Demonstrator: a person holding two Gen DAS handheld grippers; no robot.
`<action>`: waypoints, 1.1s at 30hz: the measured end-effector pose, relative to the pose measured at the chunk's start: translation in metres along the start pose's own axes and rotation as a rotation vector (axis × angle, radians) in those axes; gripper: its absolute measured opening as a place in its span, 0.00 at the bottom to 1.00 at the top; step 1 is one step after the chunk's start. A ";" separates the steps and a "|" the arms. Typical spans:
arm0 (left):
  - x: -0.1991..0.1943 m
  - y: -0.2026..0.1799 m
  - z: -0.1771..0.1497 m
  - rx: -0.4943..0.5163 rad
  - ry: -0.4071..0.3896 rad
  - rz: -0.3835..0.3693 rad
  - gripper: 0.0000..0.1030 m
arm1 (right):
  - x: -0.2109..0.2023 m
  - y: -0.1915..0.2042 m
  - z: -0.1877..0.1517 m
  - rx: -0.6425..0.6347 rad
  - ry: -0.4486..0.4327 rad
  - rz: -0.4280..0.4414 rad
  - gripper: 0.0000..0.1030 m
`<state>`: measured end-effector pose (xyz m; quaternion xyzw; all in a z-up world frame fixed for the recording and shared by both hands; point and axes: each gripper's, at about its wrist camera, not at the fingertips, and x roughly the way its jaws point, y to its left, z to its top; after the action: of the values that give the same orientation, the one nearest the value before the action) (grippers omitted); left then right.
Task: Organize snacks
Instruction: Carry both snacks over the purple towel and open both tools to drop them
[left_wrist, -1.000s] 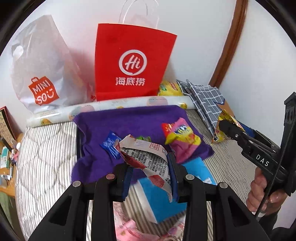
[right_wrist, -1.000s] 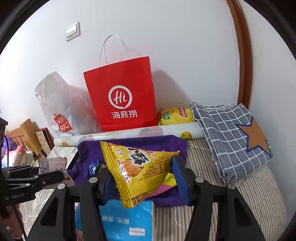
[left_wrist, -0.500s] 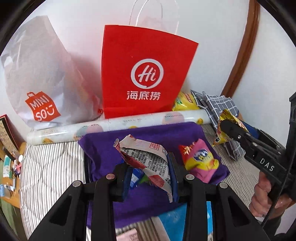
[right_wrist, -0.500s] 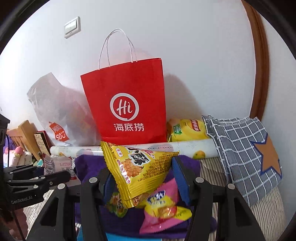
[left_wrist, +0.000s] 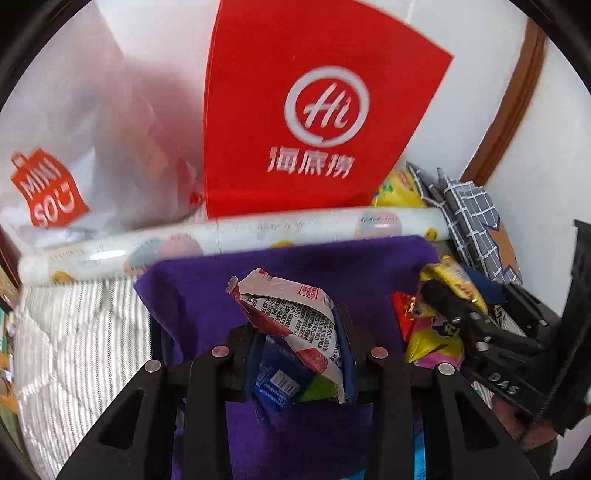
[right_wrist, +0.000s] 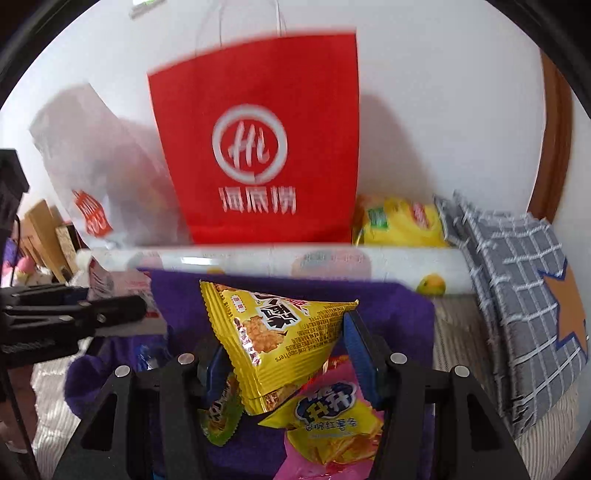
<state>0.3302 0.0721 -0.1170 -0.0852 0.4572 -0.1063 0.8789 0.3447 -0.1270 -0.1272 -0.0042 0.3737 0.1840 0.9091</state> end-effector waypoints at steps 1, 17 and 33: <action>0.003 0.002 0.000 -0.005 0.009 -0.012 0.34 | 0.006 0.000 0.000 0.001 0.031 0.008 0.53; 0.023 -0.001 -0.007 0.021 0.065 0.037 0.36 | 0.027 -0.013 -0.006 0.059 0.127 -0.044 0.53; 0.024 -0.010 -0.007 0.032 0.105 0.026 0.54 | -0.003 -0.019 -0.001 0.109 0.021 -0.028 0.76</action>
<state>0.3369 0.0556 -0.1369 -0.0594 0.5019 -0.1066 0.8563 0.3485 -0.1463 -0.1288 0.0384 0.3927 0.1506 0.9065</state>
